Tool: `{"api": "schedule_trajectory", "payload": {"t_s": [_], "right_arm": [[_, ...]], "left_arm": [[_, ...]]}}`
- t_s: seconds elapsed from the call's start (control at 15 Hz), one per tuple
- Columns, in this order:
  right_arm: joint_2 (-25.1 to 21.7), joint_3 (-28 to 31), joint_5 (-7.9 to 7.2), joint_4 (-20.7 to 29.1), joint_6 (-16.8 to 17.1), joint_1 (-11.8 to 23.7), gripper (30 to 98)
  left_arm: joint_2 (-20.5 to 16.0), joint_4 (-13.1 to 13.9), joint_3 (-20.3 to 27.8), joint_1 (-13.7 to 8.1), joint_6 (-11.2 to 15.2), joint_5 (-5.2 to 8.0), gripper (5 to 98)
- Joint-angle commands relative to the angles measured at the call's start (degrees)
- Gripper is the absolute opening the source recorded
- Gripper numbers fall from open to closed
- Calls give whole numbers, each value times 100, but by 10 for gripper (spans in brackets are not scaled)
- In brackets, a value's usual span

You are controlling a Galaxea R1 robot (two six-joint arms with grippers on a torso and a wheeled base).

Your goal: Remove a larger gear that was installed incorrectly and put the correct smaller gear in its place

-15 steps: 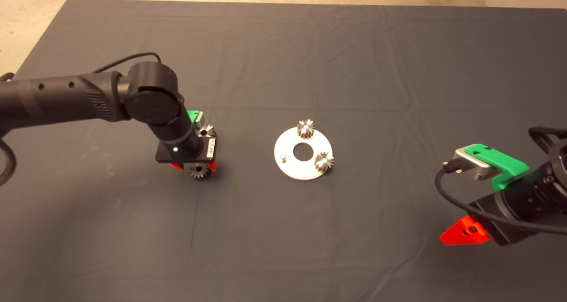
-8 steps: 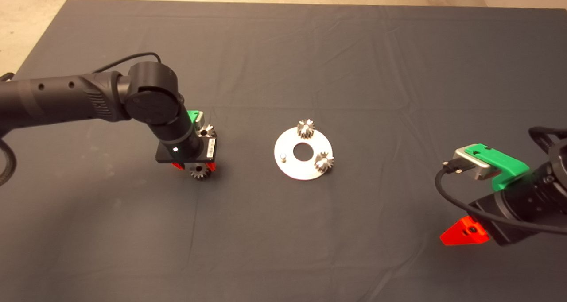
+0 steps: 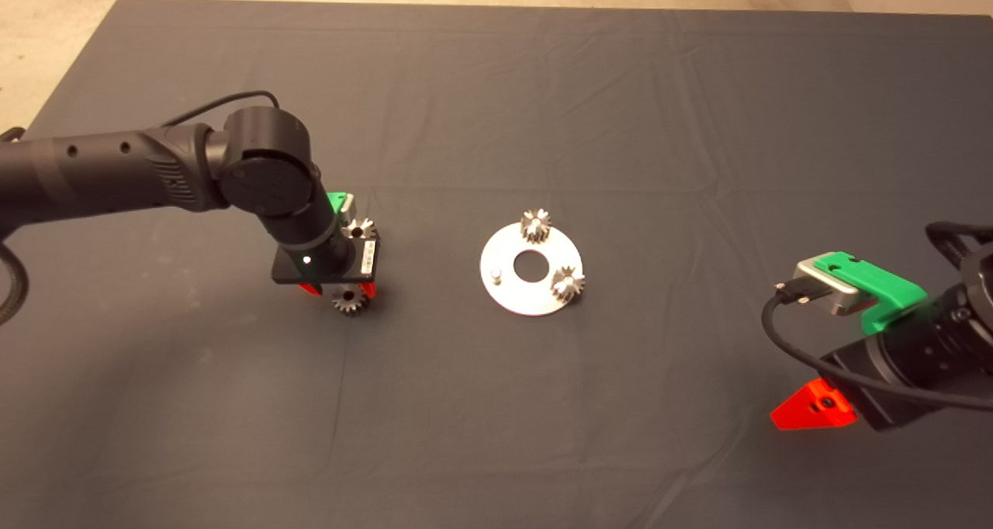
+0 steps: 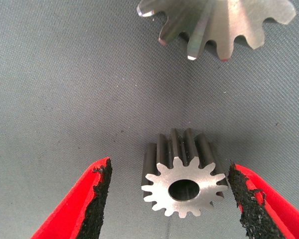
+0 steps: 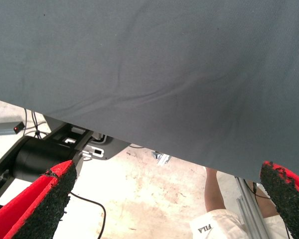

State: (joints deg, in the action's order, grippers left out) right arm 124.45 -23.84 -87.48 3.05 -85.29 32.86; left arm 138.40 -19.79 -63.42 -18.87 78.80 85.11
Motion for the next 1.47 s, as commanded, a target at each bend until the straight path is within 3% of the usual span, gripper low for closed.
{"api": "schedule_trajectory", "payload": {"t_s": [0.0,0.93,1.07,1.4], "right_arm": [[-3,13,2,196,37,81,977],[-21,13,1,196,30,81,977],[-21,13,0,199,33,81,977],[-30,13,3,196,38,81,977]], "left_arm": [[-1,-34,-20,-4,-5,31,603],[52,-43,-20,32,-22,31,603],[61,-43,-20,67,-14,23,550],[52,-43,15,67,4,23,550]]}}
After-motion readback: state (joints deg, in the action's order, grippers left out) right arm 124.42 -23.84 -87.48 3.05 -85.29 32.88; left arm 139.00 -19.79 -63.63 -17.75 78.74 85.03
